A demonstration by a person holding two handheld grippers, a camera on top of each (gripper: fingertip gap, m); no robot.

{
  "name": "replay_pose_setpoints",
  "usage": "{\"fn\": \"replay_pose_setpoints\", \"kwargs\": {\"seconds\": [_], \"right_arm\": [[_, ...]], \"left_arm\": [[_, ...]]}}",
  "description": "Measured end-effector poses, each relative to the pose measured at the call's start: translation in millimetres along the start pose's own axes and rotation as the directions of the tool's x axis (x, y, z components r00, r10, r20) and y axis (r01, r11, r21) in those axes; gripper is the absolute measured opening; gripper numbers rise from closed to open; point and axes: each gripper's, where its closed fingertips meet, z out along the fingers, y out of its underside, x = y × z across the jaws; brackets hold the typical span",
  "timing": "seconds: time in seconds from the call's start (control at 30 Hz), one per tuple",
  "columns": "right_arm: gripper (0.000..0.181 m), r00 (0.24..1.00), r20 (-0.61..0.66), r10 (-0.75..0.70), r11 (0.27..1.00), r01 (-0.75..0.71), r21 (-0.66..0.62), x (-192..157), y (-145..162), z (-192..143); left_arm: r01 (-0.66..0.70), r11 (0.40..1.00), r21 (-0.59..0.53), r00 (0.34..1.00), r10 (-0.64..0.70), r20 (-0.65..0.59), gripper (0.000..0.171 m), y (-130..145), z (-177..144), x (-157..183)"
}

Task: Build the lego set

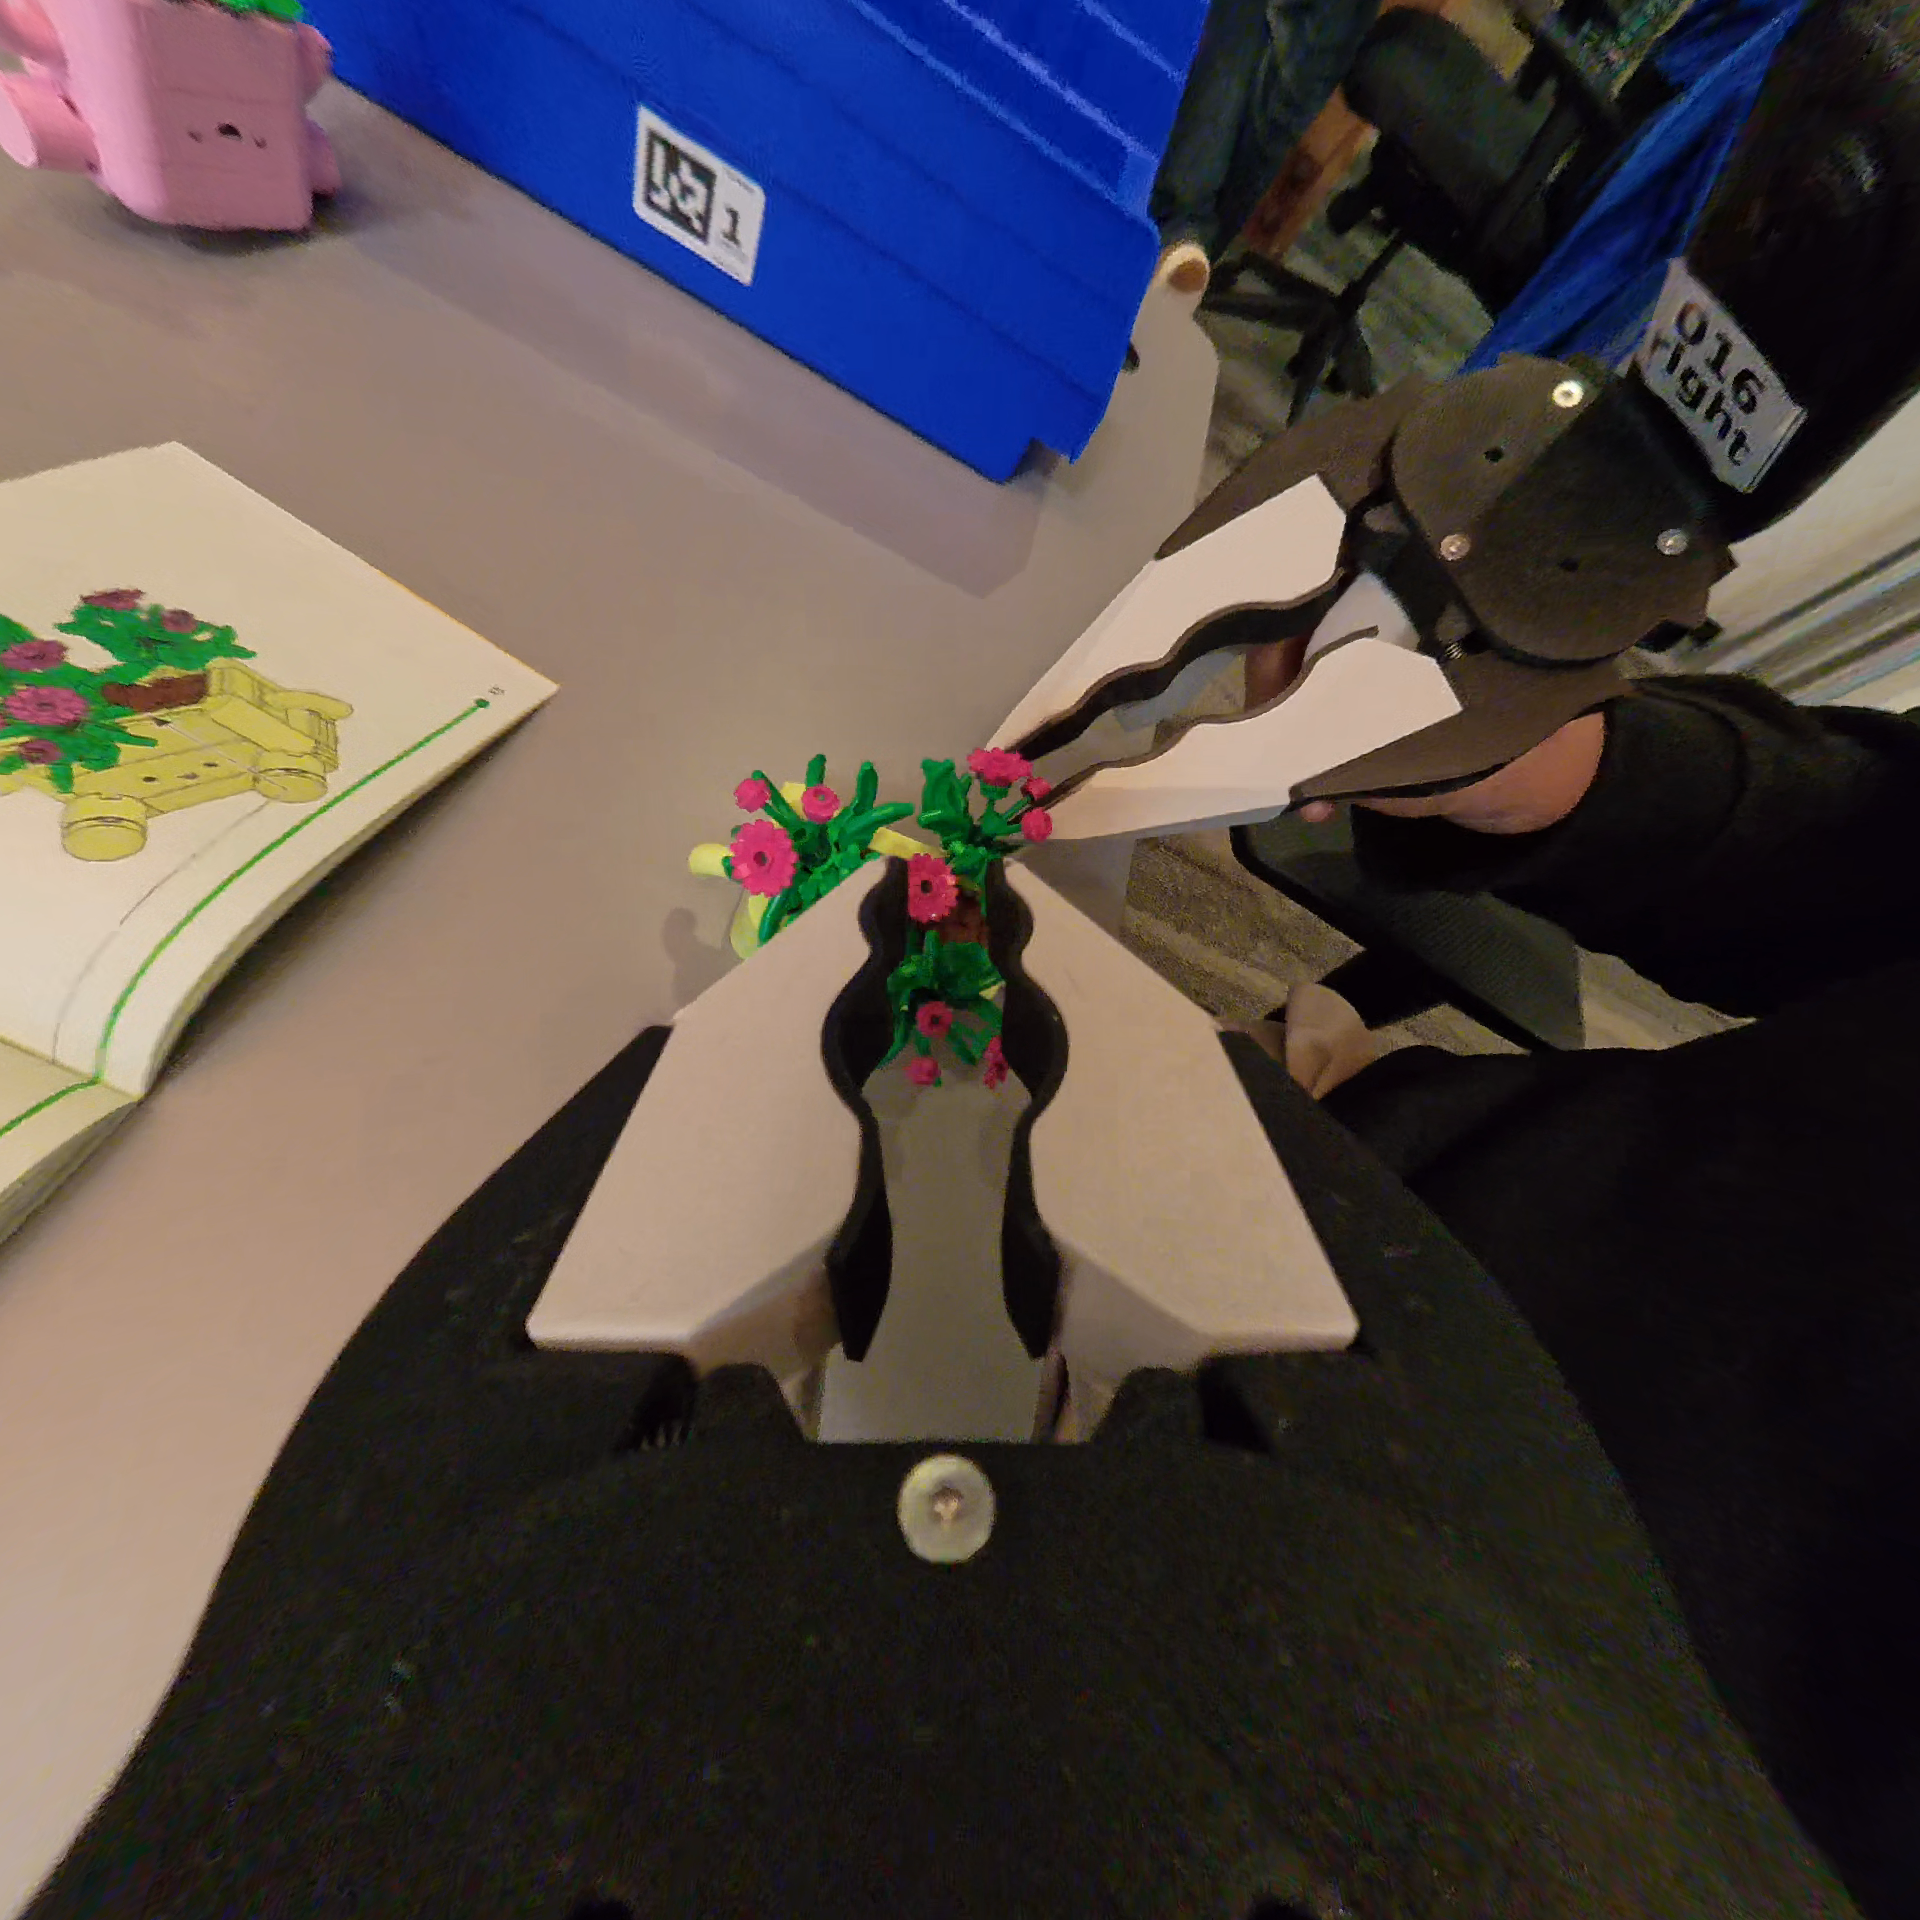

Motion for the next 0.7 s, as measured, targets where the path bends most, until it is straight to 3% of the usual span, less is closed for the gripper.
{"fn": "replay_pose_setpoints", "kwargs": {"seconds": [0.33,0.53,0.7], "right_arm": [[0.030,1.000,-0.021,0.023,1.000,-0.024,-0.013,5,13,-17],[0.042,0.991,0.052,0.122,0.993,-0.121,-0.016,-2,37,-11],[0.044,0.992,0.085,0.098,0.995,-0.095,-0.033,-8,45,2]], "left_arm": [[-0.020,0.988,0.156,0.996,0.005,0.091,0.016,-4,-41,-17],[0.023,0.966,0.258,0.992,-0.054,0.111,0.021,21,-46,-31],[0.117,0.959,0.258,0.990,-0.134,0.048,0.031,44,-29,-13]]}}
